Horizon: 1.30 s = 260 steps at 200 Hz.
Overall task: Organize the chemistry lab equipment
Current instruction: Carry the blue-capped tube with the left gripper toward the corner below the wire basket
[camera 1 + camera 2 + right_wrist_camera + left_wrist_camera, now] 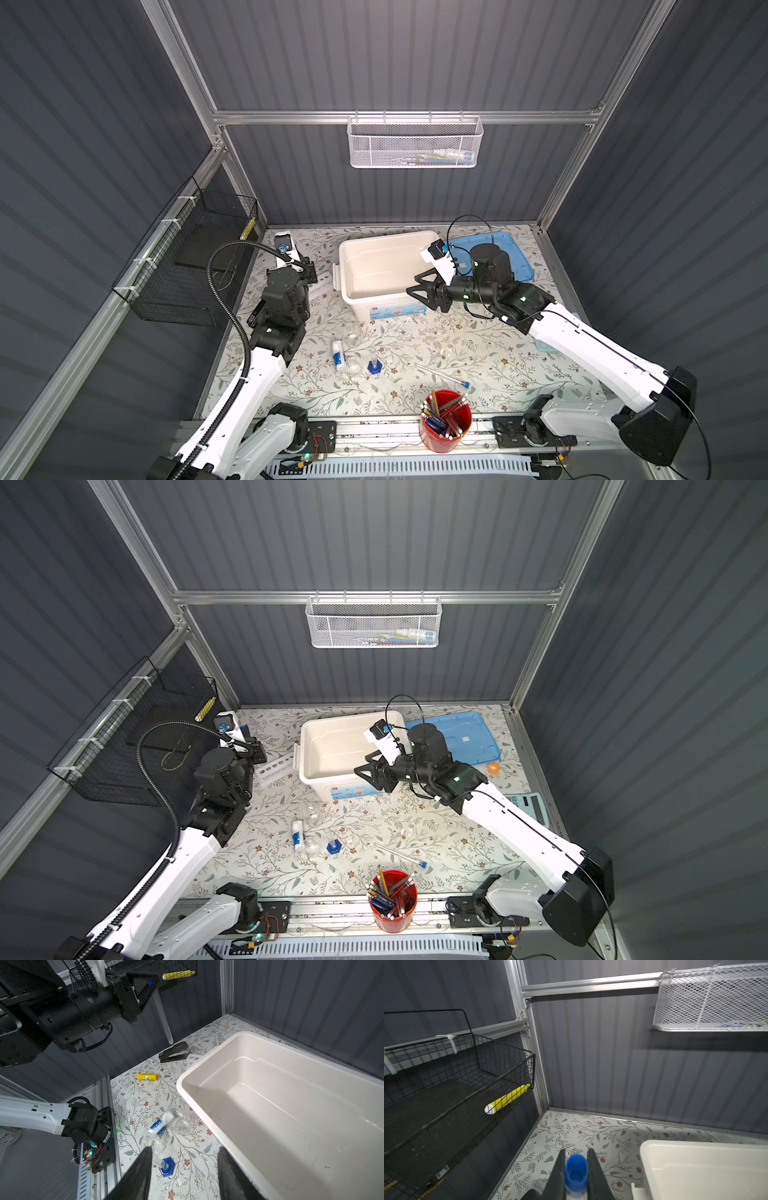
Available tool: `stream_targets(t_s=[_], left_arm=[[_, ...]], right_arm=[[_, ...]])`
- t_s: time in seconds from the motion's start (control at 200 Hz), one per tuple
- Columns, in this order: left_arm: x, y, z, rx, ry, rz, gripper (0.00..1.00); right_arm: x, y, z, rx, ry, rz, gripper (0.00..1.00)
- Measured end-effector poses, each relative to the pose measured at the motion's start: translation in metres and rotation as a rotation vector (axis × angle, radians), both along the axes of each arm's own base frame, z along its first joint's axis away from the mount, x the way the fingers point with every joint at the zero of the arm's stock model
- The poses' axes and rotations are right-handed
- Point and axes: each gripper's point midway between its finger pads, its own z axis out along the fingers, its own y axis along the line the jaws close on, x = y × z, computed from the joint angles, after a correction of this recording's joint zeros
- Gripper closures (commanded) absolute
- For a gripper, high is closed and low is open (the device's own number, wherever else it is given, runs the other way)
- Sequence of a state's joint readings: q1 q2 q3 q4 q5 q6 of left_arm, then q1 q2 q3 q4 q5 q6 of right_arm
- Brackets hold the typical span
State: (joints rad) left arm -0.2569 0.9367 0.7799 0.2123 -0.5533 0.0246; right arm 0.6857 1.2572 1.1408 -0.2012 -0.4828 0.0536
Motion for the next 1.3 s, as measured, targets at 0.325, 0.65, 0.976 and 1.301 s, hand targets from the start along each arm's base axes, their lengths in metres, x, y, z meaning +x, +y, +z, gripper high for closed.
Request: stream_targets(t_s=[0.325,0.65,0.976,1.301], left_arm=[[0.024,0.044,-0.055,-0.108,0.070,0.108,1.00],[0.054,0.038,-0.104,-0.104,0.133,0.094,1.00],[0.066,0.040,-0.118,-0.054,0.086,0.098,1.00],[0.066,0.040,-0.117,-0.030,0.049,0.094,1.00]], right_arm=[[0.001,0.007,-0.004,0.015,0.024,0.019,0.48],[0.002,0.009,-0.009,0.011,0.042,0.026,0.47],[0.003,0.008,-0.013,0.007,0.047,0.023,0.47],[0.004,0.009,-0.016,0.002,0.053,0.022,0.48]])
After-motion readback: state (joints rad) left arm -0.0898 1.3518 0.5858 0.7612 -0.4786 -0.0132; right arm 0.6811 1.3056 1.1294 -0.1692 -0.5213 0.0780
